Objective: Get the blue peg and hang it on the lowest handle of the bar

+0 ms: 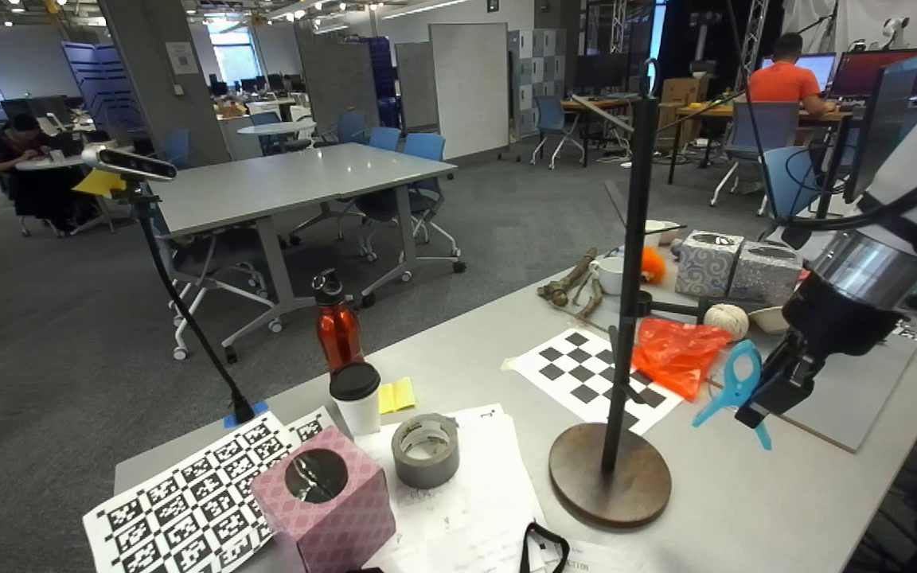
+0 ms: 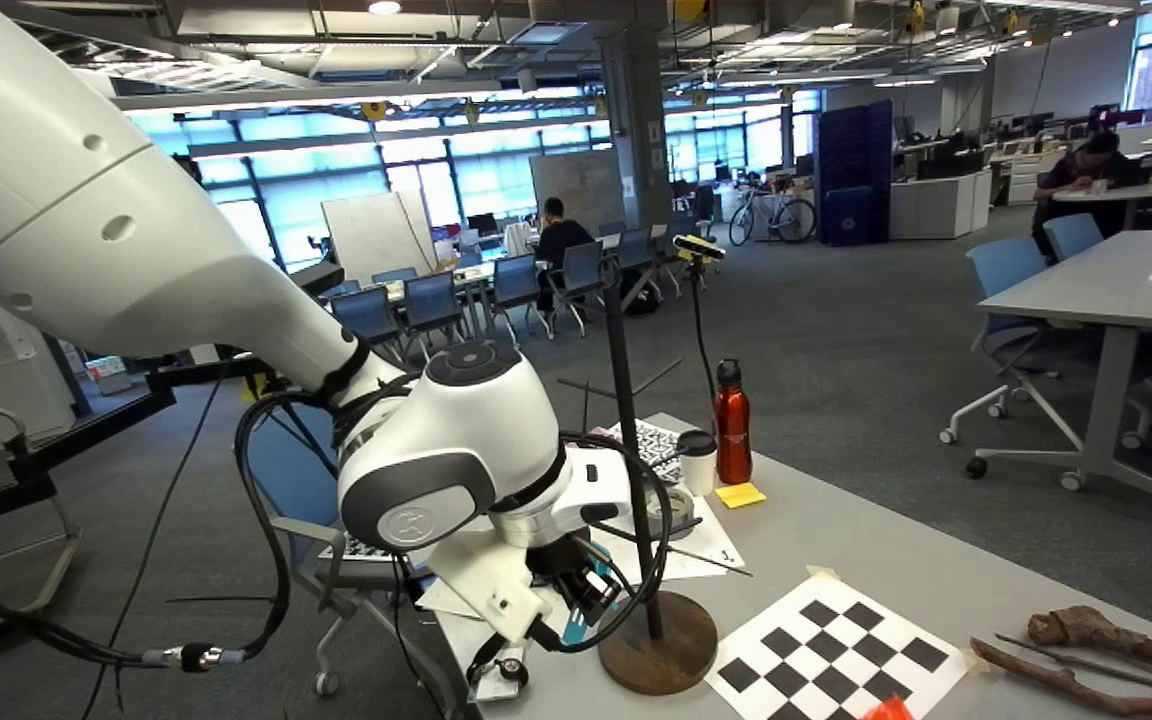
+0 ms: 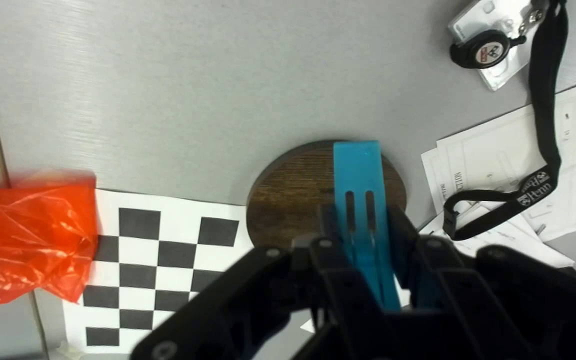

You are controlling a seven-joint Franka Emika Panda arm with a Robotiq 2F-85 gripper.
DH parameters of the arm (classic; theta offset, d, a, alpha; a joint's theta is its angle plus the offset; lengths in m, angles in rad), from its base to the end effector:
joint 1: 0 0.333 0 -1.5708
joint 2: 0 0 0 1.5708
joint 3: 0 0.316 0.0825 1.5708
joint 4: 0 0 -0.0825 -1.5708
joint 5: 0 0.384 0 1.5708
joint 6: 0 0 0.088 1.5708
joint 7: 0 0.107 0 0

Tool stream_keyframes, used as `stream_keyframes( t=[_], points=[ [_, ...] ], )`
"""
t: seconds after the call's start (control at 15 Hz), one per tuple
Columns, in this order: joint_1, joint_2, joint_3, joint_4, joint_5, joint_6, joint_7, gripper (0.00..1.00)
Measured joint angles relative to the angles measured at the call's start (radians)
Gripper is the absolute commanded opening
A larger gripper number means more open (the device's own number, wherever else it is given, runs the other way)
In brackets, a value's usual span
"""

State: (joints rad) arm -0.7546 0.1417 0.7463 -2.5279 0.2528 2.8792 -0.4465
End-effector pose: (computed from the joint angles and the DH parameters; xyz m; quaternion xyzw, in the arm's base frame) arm 0.4840 -0.0137 0.2595 -0.9845 -0.0912 -0.1349 0.0656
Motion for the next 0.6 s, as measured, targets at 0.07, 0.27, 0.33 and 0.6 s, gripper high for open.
stream_keyframes(
  t=[0.07, 0.27, 0.33, 0.6],
  points=[
    [-0.009, -0.005, 0.016, 0.005, 0.028, -0.017, -0.027, 0.07],
    [-0.021, -0.015, 0.047, 0.023, 0.084, -0.069, -0.087, 0.07],
    [-0.022, -0.018, 0.054, 0.028, 0.096, -0.084, -0.102, 0.07],
    [-0.022, -0.024, 0.073, 0.051, 0.117, -0.152, -0.138, 0.07]
  ],
)
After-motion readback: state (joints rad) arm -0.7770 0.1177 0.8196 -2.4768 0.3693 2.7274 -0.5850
